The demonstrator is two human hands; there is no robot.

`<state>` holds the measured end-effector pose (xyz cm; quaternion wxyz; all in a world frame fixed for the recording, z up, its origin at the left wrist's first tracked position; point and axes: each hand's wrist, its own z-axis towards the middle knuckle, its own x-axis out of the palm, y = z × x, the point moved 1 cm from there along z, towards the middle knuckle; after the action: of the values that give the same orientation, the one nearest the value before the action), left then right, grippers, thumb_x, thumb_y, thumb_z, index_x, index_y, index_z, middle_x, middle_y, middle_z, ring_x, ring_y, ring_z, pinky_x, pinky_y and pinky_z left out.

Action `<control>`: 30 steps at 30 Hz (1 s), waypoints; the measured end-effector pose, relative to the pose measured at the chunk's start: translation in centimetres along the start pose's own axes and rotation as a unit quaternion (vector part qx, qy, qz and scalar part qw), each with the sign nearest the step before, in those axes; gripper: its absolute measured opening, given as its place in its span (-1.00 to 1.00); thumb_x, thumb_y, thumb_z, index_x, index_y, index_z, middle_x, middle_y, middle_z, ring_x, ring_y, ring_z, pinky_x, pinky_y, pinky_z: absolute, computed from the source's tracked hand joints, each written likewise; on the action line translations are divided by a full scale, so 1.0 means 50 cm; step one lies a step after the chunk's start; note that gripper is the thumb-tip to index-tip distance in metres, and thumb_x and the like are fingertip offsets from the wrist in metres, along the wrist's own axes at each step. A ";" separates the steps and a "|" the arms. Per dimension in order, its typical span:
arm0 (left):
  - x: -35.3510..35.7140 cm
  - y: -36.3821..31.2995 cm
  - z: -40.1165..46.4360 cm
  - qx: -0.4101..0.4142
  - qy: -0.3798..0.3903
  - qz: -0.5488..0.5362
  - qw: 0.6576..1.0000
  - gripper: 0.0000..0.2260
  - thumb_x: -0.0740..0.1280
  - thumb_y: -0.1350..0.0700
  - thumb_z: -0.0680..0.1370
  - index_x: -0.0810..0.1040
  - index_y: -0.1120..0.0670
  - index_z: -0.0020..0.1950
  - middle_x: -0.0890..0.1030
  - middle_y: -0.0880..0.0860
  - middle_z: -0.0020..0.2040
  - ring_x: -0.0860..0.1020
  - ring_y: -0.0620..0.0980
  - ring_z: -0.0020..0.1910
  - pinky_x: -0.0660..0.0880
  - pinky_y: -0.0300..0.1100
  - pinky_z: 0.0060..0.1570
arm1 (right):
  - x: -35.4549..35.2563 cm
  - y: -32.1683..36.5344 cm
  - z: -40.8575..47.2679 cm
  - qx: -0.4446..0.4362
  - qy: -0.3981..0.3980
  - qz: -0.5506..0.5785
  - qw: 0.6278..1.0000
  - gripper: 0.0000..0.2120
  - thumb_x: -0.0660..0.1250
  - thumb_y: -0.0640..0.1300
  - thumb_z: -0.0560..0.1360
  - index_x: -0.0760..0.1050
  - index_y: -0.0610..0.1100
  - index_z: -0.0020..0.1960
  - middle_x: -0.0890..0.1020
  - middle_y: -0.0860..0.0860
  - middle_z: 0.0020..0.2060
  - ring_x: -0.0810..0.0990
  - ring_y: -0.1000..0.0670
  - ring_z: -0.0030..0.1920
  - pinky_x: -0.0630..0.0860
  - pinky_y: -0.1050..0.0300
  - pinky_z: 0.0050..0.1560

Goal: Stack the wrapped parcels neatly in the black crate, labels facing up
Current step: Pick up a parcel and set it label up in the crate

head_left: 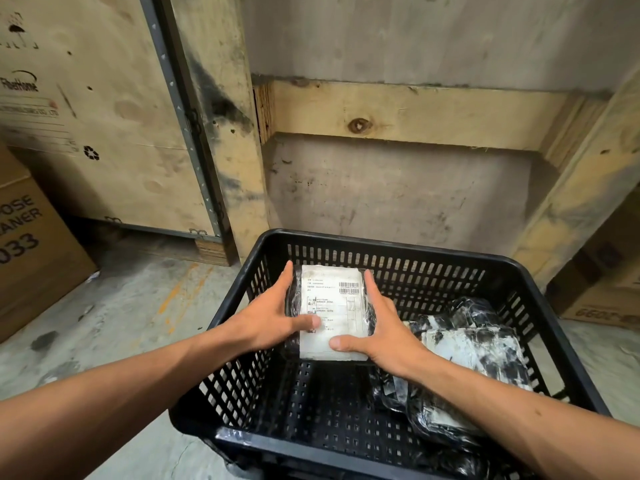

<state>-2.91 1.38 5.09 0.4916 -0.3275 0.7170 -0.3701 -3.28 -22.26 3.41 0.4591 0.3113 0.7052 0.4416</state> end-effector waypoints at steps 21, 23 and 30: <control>0.052 0.088 0.068 -0.193 -0.002 0.050 0.980 -0.03 0.53 0.37 0.39 0.07 0.08 0.66 0.61 0.01 0.30 0.56 0.05 0.29 0.43 -0.12 0.40 | 0.063 -0.073 0.122 0.153 0.065 -0.128 0.978 0.12 0.62 0.09 0.42 -0.10 0.29 0.68 0.28 -0.09 0.57 0.33 -0.17 0.54 0.30 -0.15 0.54; 0.053 0.100 0.080 -0.203 -0.005 0.039 0.978 -0.05 0.51 0.44 0.39 0.09 0.09 0.66 0.64 -0.07 0.12 0.60 0.01 0.20 0.49 -0.18 0.32 | 0.081 -0.084 0.139 0.168 0.068 -0.125 0.975 0.12 0.62 0.06 0.43 -0.10 0.28 0.68 0.23 -0.14 0.61 0.33 -0.19 0.54 0.34 -0.03 0.43; 0.075 0.143 0.102 -0.218 0.030 0.126 0.967 -0.32 0.37 0.44 0.52 0.28 0.08 0.58 0.59 0.00 0.05 0.60 0.07 0.13 0.57 -0.16 0.17 | 0.159 -0.128 0.159 0.201 0.066 -0.174 0.962 0.01 0.53 0.09 0.53 -0.13 0.13 0.69 0.29 -0.25 0.52 0.50 -0.24 0.40 0.45 0.00 0.34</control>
<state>0.02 0.85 -4.00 0.4291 -0.3225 0.8302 -0.1501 0.78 -15.55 -6.87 0.4097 0.2402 0.8511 0.2240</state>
